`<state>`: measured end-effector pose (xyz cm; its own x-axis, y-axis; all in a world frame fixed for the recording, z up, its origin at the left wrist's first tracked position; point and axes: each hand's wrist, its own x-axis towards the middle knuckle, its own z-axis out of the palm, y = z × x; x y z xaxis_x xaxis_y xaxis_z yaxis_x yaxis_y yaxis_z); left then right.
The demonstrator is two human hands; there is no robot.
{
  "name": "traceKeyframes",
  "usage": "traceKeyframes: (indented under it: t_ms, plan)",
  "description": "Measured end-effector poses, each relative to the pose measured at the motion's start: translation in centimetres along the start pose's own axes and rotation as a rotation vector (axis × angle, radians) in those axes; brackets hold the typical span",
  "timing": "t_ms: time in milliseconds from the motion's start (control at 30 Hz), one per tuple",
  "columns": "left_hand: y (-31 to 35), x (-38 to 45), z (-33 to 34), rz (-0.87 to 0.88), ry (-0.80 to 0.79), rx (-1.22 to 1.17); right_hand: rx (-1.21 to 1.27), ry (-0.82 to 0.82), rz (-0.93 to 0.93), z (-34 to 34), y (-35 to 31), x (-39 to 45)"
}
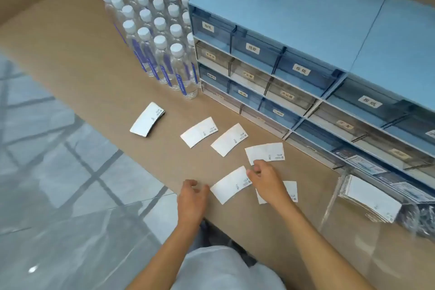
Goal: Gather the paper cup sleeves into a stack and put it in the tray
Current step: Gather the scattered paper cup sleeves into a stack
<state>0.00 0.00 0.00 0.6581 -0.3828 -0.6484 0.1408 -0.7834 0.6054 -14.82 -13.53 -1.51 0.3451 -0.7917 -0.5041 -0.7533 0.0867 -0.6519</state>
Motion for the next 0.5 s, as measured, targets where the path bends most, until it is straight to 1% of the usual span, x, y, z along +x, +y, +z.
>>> traceKeyframes:
  t_ms: [167,300,400,500]
  plan:
    - [-0.7,-0.5,1.7,-0.104,0.069,-0.107,-0.046,-0.018,0.002,0.2,0.1,0.7]
    - [-0.8,-0.5,2.6,-0.155,0.131,-0.116,-0.077,-0.005,0.002,0.7,0.2,1.0]
    - [-1.3,-0.3,3.3,-0.197,0.144,-0.106,-0.100,0.003,-0.009,1.0,0.0,1.1]
    - [-1.1,-0.9,3.7,-0.194,0.132,-0.107,-0.130,-0.007,-0.016,1.6,-0.1,0.8]
